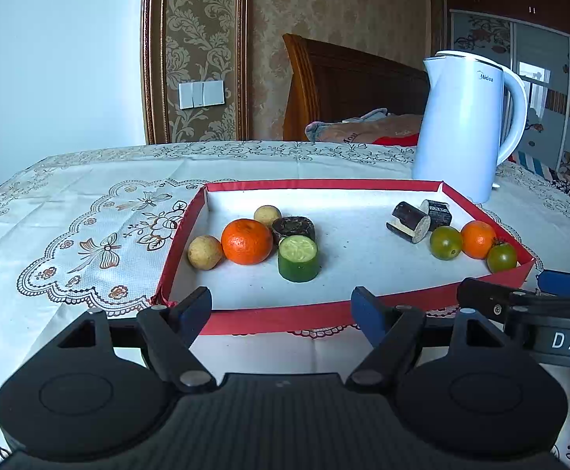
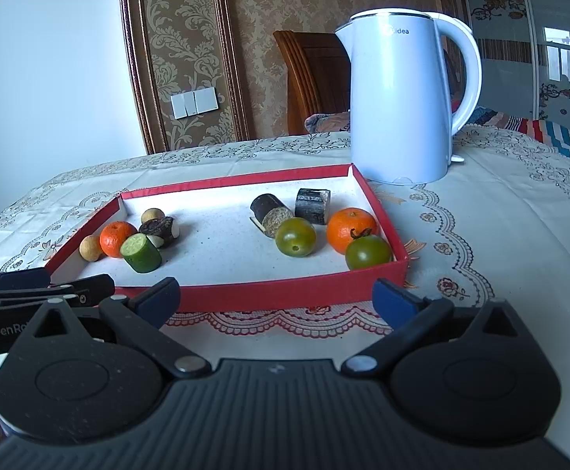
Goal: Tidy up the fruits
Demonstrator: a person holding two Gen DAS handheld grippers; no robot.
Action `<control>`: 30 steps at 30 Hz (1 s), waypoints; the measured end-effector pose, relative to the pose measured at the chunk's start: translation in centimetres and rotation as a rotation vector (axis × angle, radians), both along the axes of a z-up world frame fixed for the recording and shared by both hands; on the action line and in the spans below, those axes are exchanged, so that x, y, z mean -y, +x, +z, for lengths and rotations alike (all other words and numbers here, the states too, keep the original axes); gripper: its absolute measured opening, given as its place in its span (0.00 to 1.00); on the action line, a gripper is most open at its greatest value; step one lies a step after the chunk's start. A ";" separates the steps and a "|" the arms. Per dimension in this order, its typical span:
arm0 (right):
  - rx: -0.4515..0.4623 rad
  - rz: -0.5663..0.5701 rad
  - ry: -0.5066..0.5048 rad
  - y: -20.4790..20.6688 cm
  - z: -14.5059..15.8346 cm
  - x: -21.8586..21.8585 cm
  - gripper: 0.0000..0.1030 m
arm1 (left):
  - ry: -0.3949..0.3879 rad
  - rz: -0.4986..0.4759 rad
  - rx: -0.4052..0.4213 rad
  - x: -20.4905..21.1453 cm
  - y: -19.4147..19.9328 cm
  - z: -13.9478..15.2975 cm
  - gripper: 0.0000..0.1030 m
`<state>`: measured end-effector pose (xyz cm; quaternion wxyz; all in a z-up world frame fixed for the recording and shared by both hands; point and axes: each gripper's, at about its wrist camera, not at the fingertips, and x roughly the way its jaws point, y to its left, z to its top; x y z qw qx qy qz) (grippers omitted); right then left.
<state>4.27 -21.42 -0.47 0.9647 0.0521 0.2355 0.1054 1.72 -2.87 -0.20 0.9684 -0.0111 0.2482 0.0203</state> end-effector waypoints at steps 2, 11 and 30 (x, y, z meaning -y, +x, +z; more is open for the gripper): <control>-0.005 0.002 0.001 0.0 0.0 0.0 1.00 | -0.002 -0.002 0.000 0.0 0.0 0.0 0.76; -0.010 0.002 0.004 0.0 -0.1 0.0 1.00 | 0.005 -0.006 0.001 0.2 0.0 0.0 0.76; -0.012 0.001 0.007 0.0 -0.1 0.0 1.00 | 0.025 0.005 -0.003 0.3 0.0 -0.1 0.76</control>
